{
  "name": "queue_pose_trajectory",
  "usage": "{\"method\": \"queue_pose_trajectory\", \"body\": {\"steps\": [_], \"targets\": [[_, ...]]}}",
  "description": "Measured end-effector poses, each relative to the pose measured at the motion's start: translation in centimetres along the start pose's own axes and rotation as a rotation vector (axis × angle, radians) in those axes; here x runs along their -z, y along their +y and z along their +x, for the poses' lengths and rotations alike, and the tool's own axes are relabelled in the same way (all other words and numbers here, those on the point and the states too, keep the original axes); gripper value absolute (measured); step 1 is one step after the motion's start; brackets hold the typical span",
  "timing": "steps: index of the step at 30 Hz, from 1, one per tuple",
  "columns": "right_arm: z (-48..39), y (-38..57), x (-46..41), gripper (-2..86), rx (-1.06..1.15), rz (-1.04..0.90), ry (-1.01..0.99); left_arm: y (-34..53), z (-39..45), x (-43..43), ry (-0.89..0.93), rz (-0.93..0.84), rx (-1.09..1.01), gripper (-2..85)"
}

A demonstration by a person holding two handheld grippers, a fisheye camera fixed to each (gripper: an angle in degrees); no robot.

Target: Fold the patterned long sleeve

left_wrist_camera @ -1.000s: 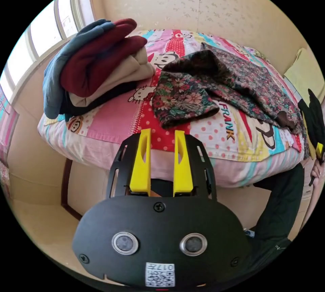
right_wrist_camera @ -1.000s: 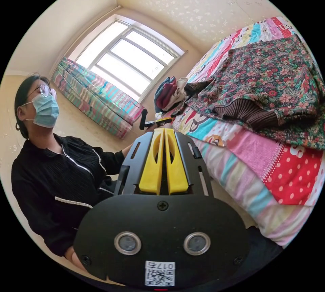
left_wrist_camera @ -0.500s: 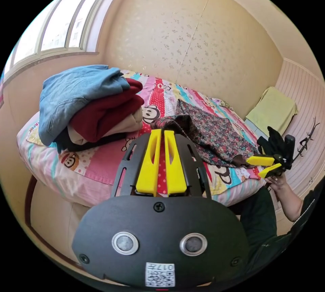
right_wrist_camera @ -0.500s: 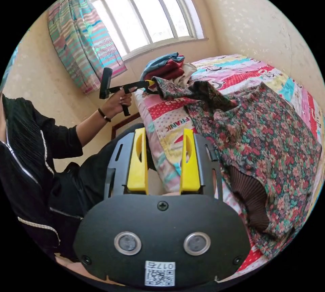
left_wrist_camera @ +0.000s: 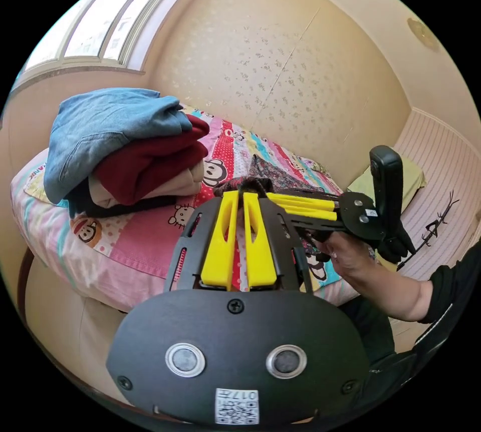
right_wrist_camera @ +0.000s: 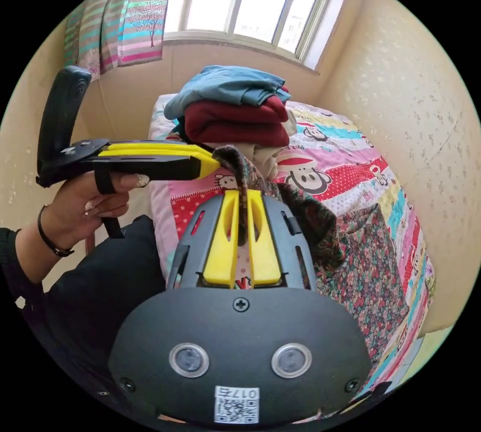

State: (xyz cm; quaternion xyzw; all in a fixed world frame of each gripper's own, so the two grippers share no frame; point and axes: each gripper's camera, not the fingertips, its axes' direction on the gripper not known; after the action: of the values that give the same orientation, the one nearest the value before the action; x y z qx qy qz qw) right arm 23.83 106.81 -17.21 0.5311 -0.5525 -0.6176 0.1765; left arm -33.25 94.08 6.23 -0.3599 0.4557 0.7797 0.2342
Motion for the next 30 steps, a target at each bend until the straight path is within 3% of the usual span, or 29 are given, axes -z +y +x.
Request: {"method": "queue_pose_trajectory", "body": {"steps": [4,9,14,19,23,30], "targets": [[0.5,-4.3,1.0,3.5,0.220,-0.107,0.174,3.1,-2.3,5.1,0.029,0.097,0.069,-0.1],[7.1,-11.0,6.7,3.0,0.193,-0.074,-0.003,7.7,-4.3,5.5,0.371,0.168,0.197,5.1],[16.3,-17.5,11.2,2.6,-0.025,-0.082,-0.185,8.6,-3.6,2.6,0.537,0.058,0.190,7.5],[24.7,-19.7,10.2,2.6,-0.328,-0.178,-0.291,7.3,-1.8,-0.2,0.685,0.031,0.145,8.1],[32.7,-17.9,8.4,2.8,-0.623,-0.135,-0.481,4.6,-0.1,-3.3,0.697,-0.005,0.061,9.3],[40.3,-13.4,7.2,2.9,-0.771,-0.042,-0.655,-1.9,3.0,-15.8,0.624,-0.113,-0.091,12.0]]}}
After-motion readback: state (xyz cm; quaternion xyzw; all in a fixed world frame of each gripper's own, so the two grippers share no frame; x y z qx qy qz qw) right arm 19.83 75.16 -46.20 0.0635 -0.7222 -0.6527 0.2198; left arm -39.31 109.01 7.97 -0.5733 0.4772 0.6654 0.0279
